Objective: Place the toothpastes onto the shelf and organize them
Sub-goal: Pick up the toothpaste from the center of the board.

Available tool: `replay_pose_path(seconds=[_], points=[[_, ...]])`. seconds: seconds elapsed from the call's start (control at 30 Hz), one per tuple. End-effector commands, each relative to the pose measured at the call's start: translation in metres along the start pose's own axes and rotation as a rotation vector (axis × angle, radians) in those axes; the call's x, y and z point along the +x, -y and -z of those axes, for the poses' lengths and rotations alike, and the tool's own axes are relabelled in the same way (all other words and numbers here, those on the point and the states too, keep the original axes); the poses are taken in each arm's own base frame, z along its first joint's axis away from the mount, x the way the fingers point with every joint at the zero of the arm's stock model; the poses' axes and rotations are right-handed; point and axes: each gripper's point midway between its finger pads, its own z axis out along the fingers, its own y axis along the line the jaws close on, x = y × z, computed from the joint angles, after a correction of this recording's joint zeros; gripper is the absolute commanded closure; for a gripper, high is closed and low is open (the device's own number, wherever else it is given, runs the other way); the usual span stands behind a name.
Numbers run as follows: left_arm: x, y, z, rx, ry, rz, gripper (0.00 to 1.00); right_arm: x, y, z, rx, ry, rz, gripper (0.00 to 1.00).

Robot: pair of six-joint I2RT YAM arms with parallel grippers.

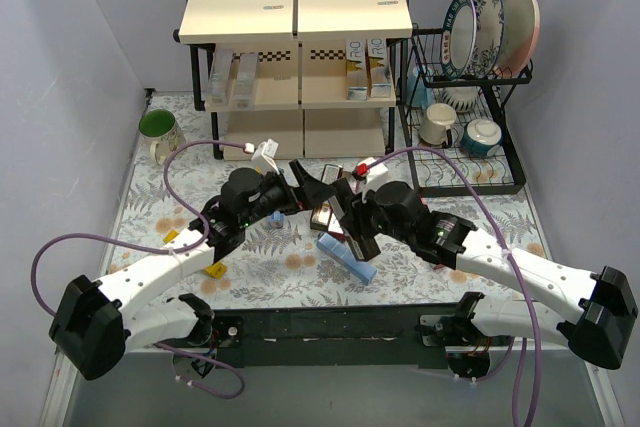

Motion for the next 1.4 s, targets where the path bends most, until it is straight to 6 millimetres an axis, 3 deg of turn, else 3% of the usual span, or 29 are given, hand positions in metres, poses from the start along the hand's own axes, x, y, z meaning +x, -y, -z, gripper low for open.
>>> replay_pose_path(seconds=[0.0, 0.17, 0.27, 0.5, 0.67, 0.73, 0.8, 0.97, 1.1, 1.3, 1.37], points=[[-0.007, 0.027, -0.009, 0.071, 0.029, -0.015, 0.02, -0.054, -0.022, 0.009, -0.076, 0.183, -0.020, 0.52], [0.006, 0.031, -0.018, 0.083, 0.002, -0.012, 0.02, -0.057, -0.029, 0.009, -0.104, 0.204, -0.026, 0.52], [0.010, 0.031, -0.022, 0.075, 0.002, -0.003, 0.08, -0.056, -0.032, 0.010, -0.118, 0.212, -0.029, 0.52], [0.011, 0.031, -0.026, 0.076, 0.009, 0.015, 0.31, -0.055, -0.035, 0.009, -0.139, 0.239, -0.039, 0.50], [0.005, 0.033, -0.026, 0.075, 0.046, 0.028, 0.55, -0.055, -0.037, 0.008, -0.156, 0.257, -0.048, 0.46], [0.001, 0.034, -0.025, 0.077, 0.066, 0.039, 0.66, -0.054, -0.037, 0.007, -0.160, 0.262, -0.054, 0.41], [-0.006, 0.037, -0.022, 0.086, 0.100, 0.040, 0.71, -0.053, -0.037, 0.006, -0.163, 0.262, -0.065, 0.34], [-0.023, 0.031, -0.014, 0.084, 0.174, 0.039, 0.75, -0.058, -0.035, 0.010, -0.166, 0.283, -0.098, 0.18], [-0.052, 0.025, 0.001, 0.124, 0.254, 0.066, 0.75, -0.072, -0.027, 0.022, -0.203, 0.346, -0.147, 0.07], [-0.083, 0.019, 0.023, 0.188, 0.350, 0.104, 0.73, -0.085, -0.031, 0.040, -0.357, 0.426, -0.178, 0.03], [-0.090, 0.025, 0.029, 0.213, 0.379, 0.095, 0.73, -0.078, -0.032, 0.039, -0.396, 0.414, -0.200, 0.02]])
